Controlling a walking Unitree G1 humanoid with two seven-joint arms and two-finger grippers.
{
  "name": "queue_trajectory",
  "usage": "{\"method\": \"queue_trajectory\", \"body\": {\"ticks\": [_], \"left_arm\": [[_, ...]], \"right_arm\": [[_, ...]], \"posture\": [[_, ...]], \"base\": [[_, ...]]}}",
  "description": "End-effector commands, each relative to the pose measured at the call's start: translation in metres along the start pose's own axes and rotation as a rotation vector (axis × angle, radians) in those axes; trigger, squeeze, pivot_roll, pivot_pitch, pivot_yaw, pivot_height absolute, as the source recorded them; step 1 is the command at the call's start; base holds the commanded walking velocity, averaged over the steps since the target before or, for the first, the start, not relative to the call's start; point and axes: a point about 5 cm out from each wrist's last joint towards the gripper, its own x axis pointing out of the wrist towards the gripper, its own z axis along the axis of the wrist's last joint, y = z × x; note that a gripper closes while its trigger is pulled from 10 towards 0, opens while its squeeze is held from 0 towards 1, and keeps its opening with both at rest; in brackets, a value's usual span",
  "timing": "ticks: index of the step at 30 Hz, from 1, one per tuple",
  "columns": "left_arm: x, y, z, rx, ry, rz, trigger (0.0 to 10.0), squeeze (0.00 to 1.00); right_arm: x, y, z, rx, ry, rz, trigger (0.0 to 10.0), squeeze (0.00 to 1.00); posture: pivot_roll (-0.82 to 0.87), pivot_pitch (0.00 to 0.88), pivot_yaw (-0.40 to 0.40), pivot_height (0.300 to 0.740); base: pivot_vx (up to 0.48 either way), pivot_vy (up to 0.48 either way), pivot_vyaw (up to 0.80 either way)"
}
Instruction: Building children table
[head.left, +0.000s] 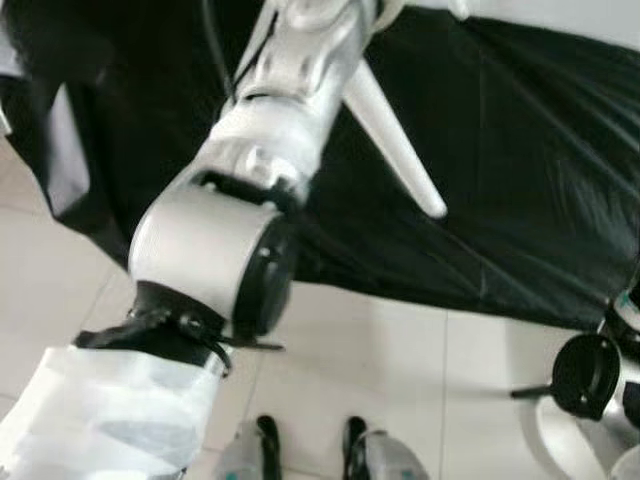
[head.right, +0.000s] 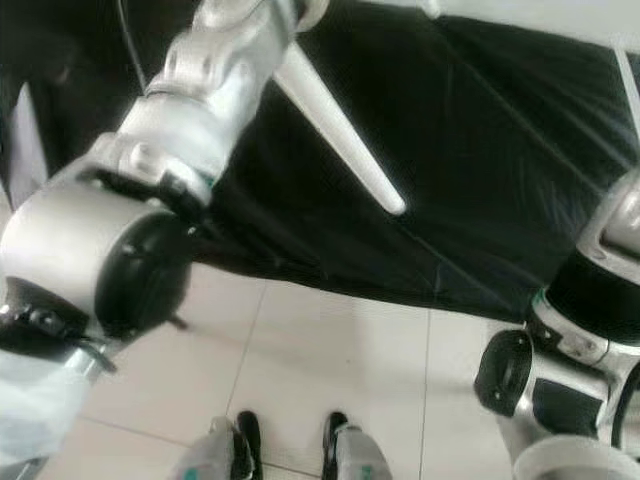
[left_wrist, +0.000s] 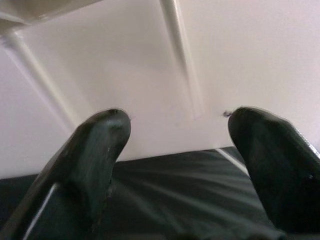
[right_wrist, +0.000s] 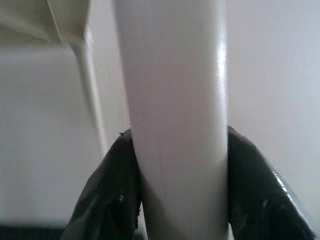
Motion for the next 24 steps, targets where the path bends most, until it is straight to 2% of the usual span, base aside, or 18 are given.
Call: {"method": "queue_trajectory", "body": {"ticks": [1, 2, 3, 4, 5, 6, 7, 8, 9, 10, 11, 12, 13, 16, 19, 24], "left_arm": [[0.009, -0.027, 0.021, -0.081, -0.084, 0.04, 10.0, 0.0], [0.011, -0.054, 0.019, -0.119, -0.078, -0.105, 10.0, 0.0], [0.011, -0.054, 0.019, -0.119, -0.078, -0.105, 10.0, 0.0], [0.011, -0.075, 0.017, -0.156, -0.074, -0.223, 10.0, 0.0], [0.008, -0.092, 0.011, -0.164, -0.049, -0.315, 10.0, 0.0], [0.008, -0.092, 0.011, -0.164, -0.049, -0.315, 10.0, 0.0], [0.005, -0.099, 0.005, -0.187, -0.032, -0.369, 10.0, 0.0], [0.002, -0.104, -0.002, -0.178, -0.017, -0.411, 10.0, 0.0], [-0.001, -0.107, -0.013, -0.213, 0.031, -0.448, 10.0, 0.0], [-0.001, -0.107, -0.013, -0.213, 0.031, -0.448, 10.0, 0.0], [-0.006, -0.109, -0.025, -0.214, 0.056, -0.498, 10.0, 0.66], [-0.006, -0.109, -0.025, -0.214, 0.056, -0.498, 10.0, 0.66], [-0.012, -0.107, -0.042, -0.201, 0.106, -0.503, 10.0, 1.0], [-0.016, -0.104, -0.05, -0.244, 0.131, -0.511, 10.0, 1.0], [-0.028, -0.103, -0.062, -0.234, 0.15, -0.569, 10.0, 1.0], [-0.047, -0.096, -0.072, -0.213, 0.161, -0.6, 10.0, 1.0]], "right_arm": [[-0.026, -0.006, -0.053, 0.053, 0.228, -0.037, 0.0, 0.0], [-0.046, -0.005, -0.076, 0.106, 0.313, -0.038, 0.0, 0.0], [-0.046, -0.005, -0.076, 0.106, 0.313, -0.038, 0.0, 0.0], [-0.062, -0.006, -0.093, 0.127, 0.376, -0.051, 0.0, 0.0], [-0.077, -0.004, -0.107, 0.174, 0.436, -0.048, 10.0, 0.0], [-0.077, -0.004, -0.107, 0.174, 0.436, -0.048, 10.0, 0.0], [-0.083, -0.003, -0.114, 0.144, 0.46, -0.032, 10.0, 0.0], [-0.087, -0.001, -0.118, 0.154, 0.474, -0.011, 10.0, 0.0], [-0.089, -0.001, -0.121, 0.14, 0.481, 0.002, 10.0, 0.23], [-0.089, -0.001, -0.121, 0.14, 0.481, 0.002, 10.0, 0.23], [-0.09, 0.0, -0.122, 0.18, 0.471, 0.012, 10.0, 1.0], [-0.09, 0.0, -0.122, 0.18, 0.471, 0.012, 10.0, 1.0], [-0.09, 0.0, -0.12, 0.192, 0.461, 0.012, 10.0, 1.0], [-0.09, 0.004, -0.117, 0.218, 0.442, 0.034, 10.0, 1.0], [-0.09, 0.009, -0.109, 0.247, 0.393, 0.062, 10.0, 1.0], [-0.092, 0.012, -0.104, 0.289, 0.346, 0.079, 10.0, 1.0]], "posture": [[-0.01, 0.218, 0.016, 0.74], [-0.01, 0.219, 0.016, 0.74], [-0.01, 0.219, 0.016, 0.74], [0.0, 0.219, 0.018, 0.74], [0.0, 0.225, 0.017, 0.74], [0.0, 0.225, 0.017, 0.74], [0.0, 0.224, 0.022, 0.74], [0.0, 0.227, 0.027, 0.74], [0.01, 0.228, 0.027, 0.74], [0.01, 0.228, 0.027, 0.74], [0.02, 0.226, 0.03, 0.74], [0.02, 0.226, 0.03, 0.74], [0.02, 0.227, 0.033, 0.74], [0.03, 0.225, 0.028, 0.74], [0.03, 0.221, 0.028, 0.74], [0.05, 0.218, 0.021, 0.74]], "base": [[0.0, 0.0, 0.0], [0.0, 0.0, 0.0], [0.0, 0.0, 0.0], [0.0, 0.0, 0.0], [0.0, 0.0, 0.0], [0.0, 0.0, 0.0], [0.0, 0.0, 0.0], [0.0, 0.0, 0.0], [0.0, 0.0, 0.0], [0.0, 0.0, 0.0], [0.0, 0.0, 0.0], [0.0, 0.0, 0.0], [0.0, 0.0, 0.0], [0.0, 0.0, 0.0], [0.0, 0.0, 0.0], [0.0, 0.0, 0.0]]}}
